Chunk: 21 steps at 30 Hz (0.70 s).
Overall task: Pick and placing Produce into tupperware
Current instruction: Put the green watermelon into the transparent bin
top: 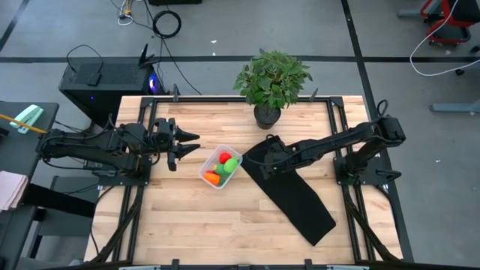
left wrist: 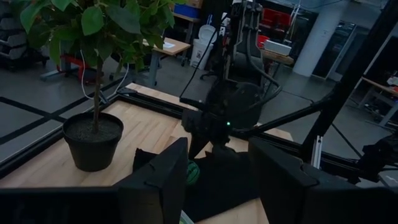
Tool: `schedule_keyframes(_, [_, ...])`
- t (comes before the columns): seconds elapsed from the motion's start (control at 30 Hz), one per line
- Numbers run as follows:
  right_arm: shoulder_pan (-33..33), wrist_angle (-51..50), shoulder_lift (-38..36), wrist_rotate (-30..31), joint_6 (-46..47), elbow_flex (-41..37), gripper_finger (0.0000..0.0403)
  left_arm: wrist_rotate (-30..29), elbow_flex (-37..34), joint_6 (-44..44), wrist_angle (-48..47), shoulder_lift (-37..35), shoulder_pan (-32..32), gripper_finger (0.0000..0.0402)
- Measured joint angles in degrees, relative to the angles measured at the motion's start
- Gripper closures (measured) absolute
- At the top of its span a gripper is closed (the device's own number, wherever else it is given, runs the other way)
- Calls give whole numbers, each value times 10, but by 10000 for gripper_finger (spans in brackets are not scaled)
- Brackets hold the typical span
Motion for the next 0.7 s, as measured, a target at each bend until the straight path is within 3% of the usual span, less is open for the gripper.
schedule_keyframes(0.7, [-21, 25, 45, 3, -2, 1, 19, 0, 0, -1, 0, 0, 0, 226])
